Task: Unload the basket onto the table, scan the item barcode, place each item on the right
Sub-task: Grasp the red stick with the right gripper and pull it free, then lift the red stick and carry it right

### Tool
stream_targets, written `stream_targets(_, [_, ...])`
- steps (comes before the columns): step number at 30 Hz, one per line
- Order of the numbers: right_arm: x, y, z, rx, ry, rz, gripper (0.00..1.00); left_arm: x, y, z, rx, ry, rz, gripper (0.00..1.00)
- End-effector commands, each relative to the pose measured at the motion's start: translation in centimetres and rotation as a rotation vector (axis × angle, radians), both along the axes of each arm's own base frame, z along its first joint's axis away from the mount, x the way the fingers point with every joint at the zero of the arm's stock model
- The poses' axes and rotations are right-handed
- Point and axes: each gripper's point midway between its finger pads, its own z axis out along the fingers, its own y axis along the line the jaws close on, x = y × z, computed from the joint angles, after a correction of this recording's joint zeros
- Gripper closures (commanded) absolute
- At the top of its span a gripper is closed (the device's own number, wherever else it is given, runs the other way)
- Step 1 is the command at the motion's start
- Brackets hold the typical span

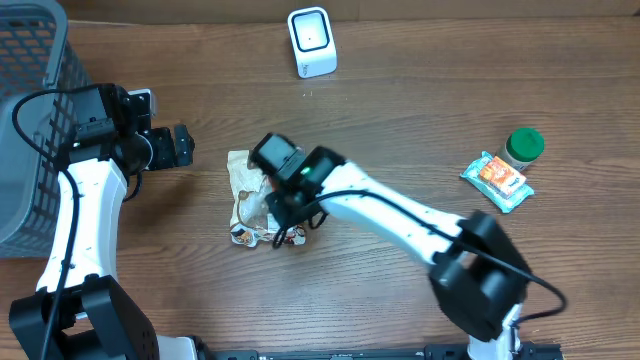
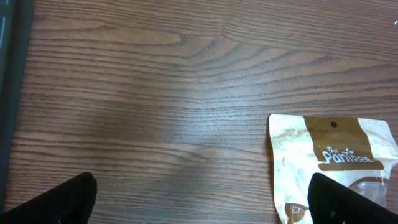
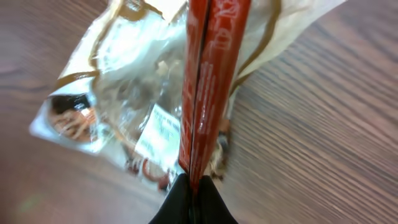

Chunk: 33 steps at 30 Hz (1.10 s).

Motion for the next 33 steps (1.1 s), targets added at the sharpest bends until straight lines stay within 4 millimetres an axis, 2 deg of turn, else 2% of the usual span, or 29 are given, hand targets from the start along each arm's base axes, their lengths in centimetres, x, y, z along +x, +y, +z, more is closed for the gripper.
stream_targets(1, [1.0, -0.1, 4.7, 0.127, -0.023, 0.039, 0.96, 0.5, -0.1, 0.4, 0.002, -0.015, -0.016, 0.0])
stream_targets(8, [2.1, -1.8, 6.2, 0.32, 0.101, 0.132, 0.96, 0.4, -0.1, 0.4, 0.002, -0.014, -0.016, 0.0])
stream_targets(16, [3.6, -6.4, 5.6, 0.339, 0.139, 0.146, 0.96, 0.4, -0.1, 0.4, 0.002, -0.014, -0.016, 0.0])
stream_targets(23, [3.4, -6.9, 7.4, 0.523, 0.195, 0.188, 0.96, 0.4, -0.1, 0.4, 0.002, -0.014, -0.015, 0.0])
stream_targets(24, [3.3, -7.3, 7.6, 0.545, 0.222, 0.174, 0.96, 0.4, -0.1, 0.4, 0.002, -0.014, -0.016, 0.0])
stream_targets(26, [2.2, -7.9, 8.0, 0.575, 0.231, 0.252, 0.96, 0.5, -0.1, 0.4, 0.002, -0.015, -0.016, 0.01])
stream_targets(30, [-1.6, -8.9, 9.4, 0.663, 0.249, 0.494, 0.96, 0.4, -0.1, 0.4, 0.002, -0.014, -0.016, 0.0])
stream_targets(33, [-3.7, -9.5, 10.0, 0.69, 0.269, 0.6, 0.96, 0.4, -0.1, 0.4, 0.002, -0.014, -0.016, 0.0])
